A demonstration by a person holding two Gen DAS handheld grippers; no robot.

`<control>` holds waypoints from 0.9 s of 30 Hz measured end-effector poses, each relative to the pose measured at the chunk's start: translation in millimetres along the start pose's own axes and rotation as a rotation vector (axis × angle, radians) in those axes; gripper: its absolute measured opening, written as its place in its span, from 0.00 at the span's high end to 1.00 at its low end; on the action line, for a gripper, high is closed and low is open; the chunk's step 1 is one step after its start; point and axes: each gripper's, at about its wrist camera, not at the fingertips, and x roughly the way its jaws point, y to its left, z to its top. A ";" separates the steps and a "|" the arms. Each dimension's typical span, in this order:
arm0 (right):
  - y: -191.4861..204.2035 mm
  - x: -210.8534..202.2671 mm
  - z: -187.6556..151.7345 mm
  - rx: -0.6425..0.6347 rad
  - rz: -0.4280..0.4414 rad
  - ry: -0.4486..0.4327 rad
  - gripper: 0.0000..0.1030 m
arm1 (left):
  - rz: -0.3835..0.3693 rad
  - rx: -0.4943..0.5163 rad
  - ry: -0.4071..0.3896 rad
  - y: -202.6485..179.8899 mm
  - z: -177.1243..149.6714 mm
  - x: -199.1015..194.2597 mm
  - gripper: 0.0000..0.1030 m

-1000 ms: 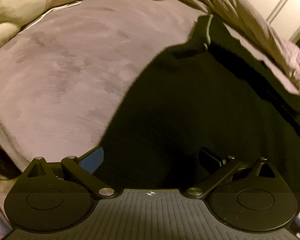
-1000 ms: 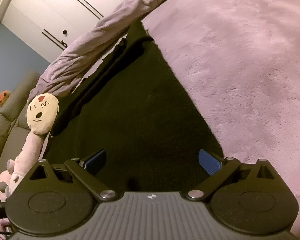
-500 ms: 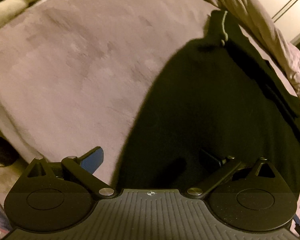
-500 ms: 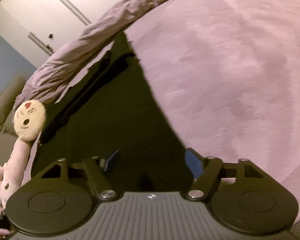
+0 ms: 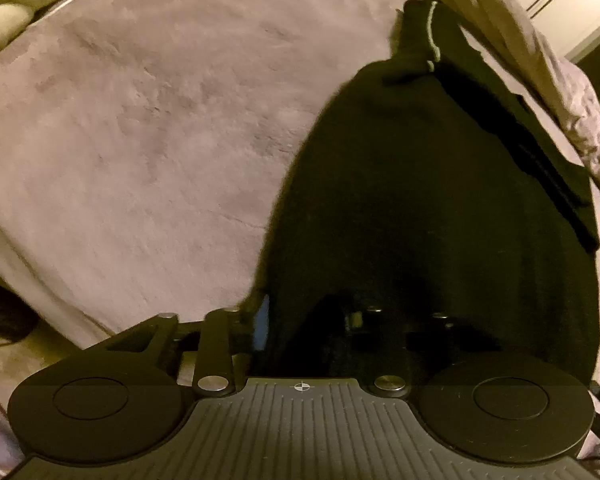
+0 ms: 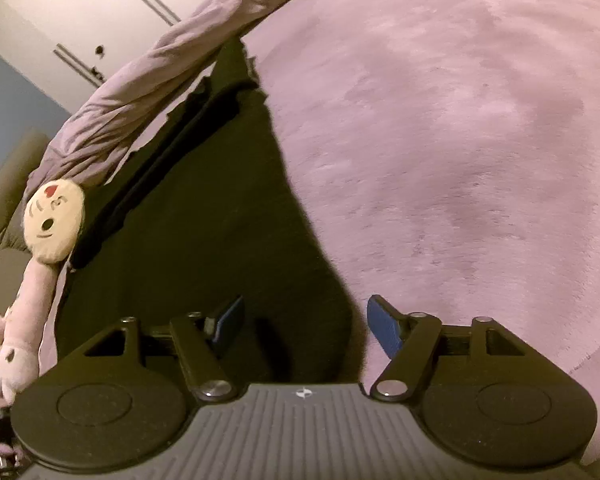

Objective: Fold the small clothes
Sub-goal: 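Close the left tool on the hem while the right tool grasps it too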

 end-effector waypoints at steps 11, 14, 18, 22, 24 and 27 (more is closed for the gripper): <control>9.0 5.9 -4.7 -0.065 0.031 0.073 0.55 | -0.052 -0.011 0.012 -2.9 2.5 5.1 0.51; 14.2 7.1 -5.2 -0.092 0.040 0.095 0.55 | -0.029 0.028 0.024 -8.5 2.7 7.4 0.54; 22.9 9.4 -8.8 -0.138 0.043 0.109 0.77 | -0.019 0.037 0.033 -8.3 5.0 5.5 0.86; 31.3 4.8 -6.9 -0.116 0.119 0.106 0.89 | -0.079 0.053 0.033 -14.0 6.7 -5.1 0.87; 40.5 0.7 -3.0 -0.118 0.160 0.095 0.90 | -0.138 0.053 0.023 -21.4 10.7 -13.1 0.88; 54.9 -4.8 8.1 -0.109 0.225 0.067 0.90 | -0.206 0.051 -0.028 -37.5 20.6 -26.7 0.88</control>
